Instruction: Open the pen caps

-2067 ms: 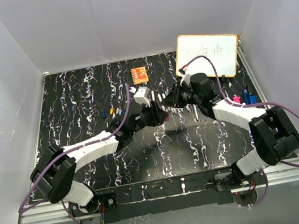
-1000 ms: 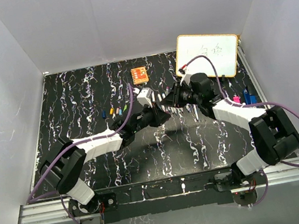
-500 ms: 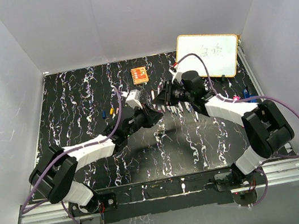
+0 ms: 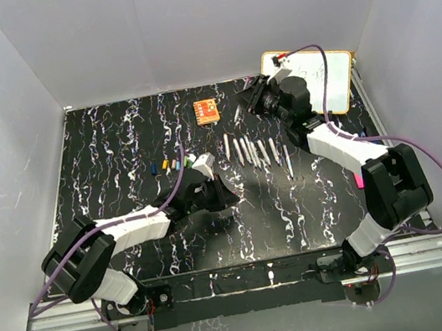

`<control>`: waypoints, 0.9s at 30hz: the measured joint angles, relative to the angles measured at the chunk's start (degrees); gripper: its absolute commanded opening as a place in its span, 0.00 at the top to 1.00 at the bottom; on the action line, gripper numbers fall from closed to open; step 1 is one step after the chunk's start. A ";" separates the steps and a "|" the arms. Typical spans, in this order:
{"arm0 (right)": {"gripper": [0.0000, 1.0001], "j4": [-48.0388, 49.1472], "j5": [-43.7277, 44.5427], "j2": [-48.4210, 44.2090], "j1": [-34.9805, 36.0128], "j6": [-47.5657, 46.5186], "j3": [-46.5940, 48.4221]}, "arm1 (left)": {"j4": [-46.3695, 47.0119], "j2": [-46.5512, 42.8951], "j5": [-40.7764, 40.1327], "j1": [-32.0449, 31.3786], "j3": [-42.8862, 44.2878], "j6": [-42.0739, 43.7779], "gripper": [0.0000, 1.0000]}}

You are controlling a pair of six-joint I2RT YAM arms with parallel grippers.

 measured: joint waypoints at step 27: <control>1.00 -19.65 12.20 -15.96 -1.22 -15.34 -0.20 | -38.77 23.34 -15.45 7.61 40.83 19.67 1.00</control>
